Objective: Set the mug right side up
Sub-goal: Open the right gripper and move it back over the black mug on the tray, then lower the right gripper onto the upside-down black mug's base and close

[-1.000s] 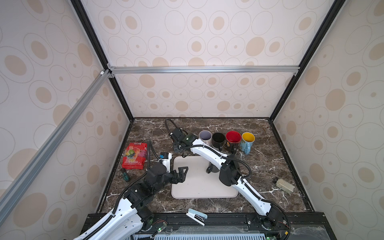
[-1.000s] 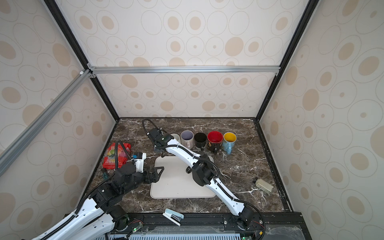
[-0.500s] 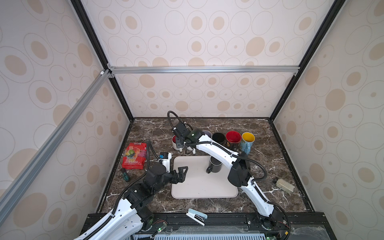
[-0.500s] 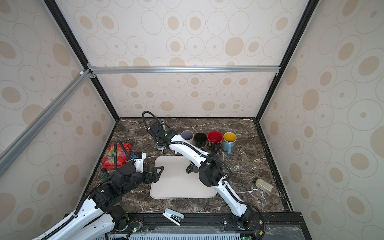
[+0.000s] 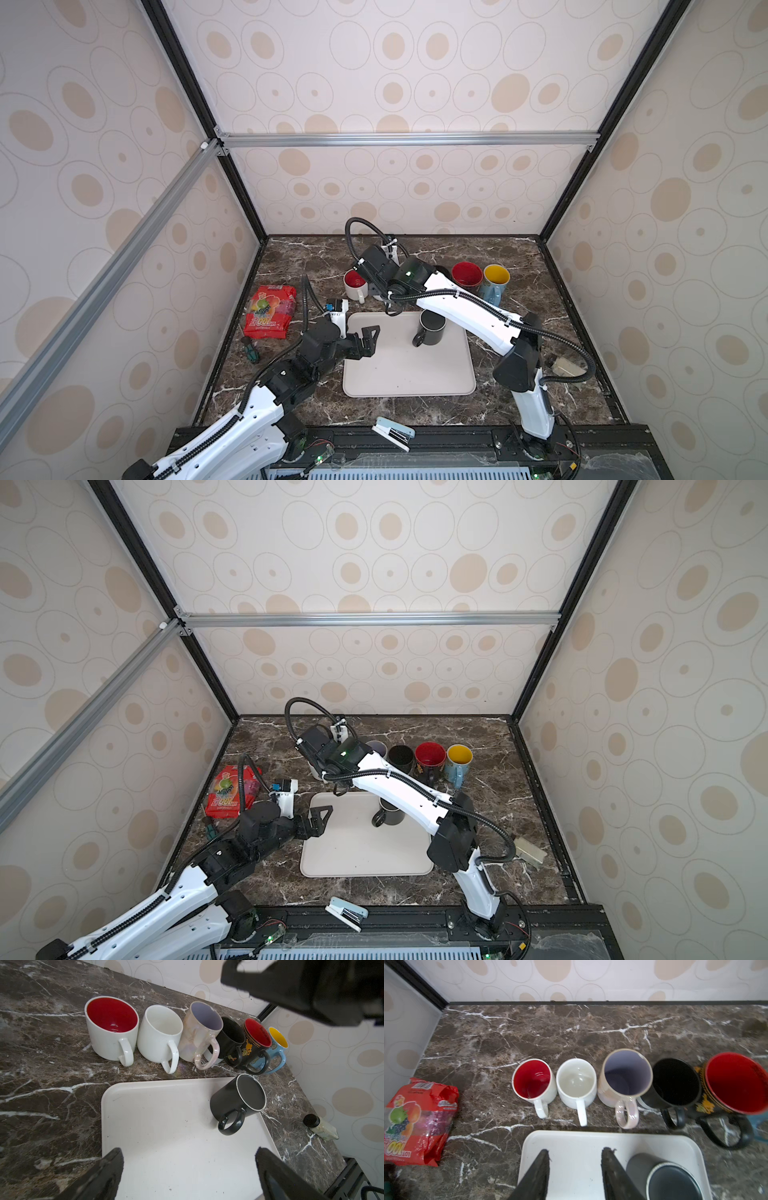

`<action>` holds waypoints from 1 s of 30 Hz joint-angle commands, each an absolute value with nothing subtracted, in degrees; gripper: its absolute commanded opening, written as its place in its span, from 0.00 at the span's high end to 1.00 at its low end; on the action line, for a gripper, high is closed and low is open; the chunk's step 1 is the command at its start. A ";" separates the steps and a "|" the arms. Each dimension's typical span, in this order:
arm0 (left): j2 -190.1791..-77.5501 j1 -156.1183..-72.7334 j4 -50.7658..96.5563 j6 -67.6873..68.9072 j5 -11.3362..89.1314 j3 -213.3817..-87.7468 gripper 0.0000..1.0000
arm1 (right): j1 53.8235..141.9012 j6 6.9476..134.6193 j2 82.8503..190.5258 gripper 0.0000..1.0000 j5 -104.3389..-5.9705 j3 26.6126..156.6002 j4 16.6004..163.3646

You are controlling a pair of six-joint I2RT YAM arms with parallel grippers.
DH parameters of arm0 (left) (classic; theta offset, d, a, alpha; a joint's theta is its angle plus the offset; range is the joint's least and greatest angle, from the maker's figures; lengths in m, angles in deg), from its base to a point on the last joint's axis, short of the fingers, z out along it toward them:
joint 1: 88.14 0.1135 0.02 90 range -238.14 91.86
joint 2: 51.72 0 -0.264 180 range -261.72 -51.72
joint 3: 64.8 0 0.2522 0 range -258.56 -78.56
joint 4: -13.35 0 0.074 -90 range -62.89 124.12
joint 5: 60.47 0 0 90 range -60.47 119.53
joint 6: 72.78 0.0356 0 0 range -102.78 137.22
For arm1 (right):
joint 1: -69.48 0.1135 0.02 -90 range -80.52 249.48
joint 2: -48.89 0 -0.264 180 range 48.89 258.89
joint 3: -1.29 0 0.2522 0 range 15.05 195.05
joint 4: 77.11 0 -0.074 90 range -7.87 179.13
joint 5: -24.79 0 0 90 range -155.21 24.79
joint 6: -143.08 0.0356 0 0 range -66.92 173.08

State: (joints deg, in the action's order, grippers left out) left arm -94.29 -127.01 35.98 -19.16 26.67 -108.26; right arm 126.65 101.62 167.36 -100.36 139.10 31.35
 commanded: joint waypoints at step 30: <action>-94.59 -126.42 30.47 -18.77 27.37 -106.04 0.00 | 129.61 134.75 150.76 0.49 -91.22 103.09 30.59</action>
State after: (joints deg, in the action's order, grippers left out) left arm -95.21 -127.01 31.85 -18.95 26.91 -105.98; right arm 129.33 132.85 152.92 -91.47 104.55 28.97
